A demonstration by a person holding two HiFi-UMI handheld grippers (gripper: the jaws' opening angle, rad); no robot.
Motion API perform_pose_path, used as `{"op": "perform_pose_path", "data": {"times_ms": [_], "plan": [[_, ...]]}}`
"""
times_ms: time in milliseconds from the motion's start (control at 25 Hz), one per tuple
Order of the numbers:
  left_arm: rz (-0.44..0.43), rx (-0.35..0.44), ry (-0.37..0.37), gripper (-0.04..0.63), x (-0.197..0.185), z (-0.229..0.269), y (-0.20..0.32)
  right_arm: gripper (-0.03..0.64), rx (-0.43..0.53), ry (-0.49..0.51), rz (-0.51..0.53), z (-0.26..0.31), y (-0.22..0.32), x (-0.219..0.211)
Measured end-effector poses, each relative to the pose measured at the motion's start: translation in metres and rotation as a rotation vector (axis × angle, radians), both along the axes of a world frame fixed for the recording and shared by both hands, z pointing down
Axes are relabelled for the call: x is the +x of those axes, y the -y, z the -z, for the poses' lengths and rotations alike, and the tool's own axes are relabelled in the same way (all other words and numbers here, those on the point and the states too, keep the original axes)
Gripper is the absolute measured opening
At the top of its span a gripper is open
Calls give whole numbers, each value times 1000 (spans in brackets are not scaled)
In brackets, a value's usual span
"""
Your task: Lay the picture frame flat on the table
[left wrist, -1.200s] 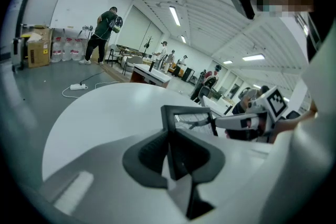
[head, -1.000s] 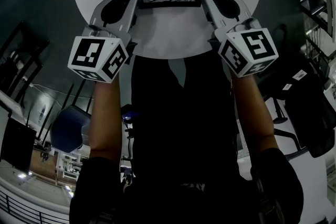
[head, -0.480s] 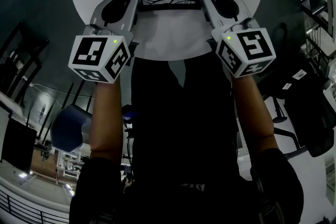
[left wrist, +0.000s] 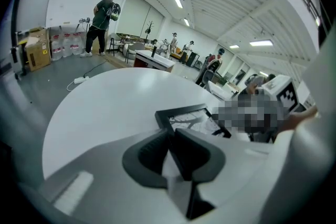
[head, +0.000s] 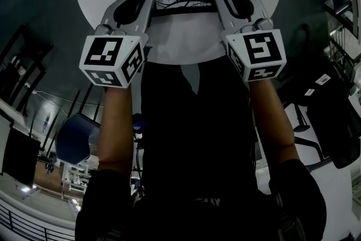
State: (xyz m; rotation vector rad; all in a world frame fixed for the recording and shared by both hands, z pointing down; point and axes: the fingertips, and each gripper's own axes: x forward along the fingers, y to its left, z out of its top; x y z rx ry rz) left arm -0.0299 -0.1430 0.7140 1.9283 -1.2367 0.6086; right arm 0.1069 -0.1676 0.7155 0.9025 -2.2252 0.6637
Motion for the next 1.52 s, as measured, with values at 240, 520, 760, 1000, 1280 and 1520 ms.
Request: {"op": "perform_pose_path", "data": {"times_ms": [240,520,760,1000,1280,1520], "plan": [[-12,2,17,44,1,1,0,32,25,-23,16,1,0,0],[-5,15,35,45,0,2,-2,34,63,-50,36,2,-2,-2],[42,68,83,43,-3,11,1,36,87,-82,49,7,-2,-3],[58,159,51,43,-16,63,14,21,156,-38,59,57,5,-18],[-25,316,13,19,-14,175,28,2,274,48,64,172,21,-36],[-79,525,-72,3,-14,307,35,0,388,129,74,292,25,-50]]}}
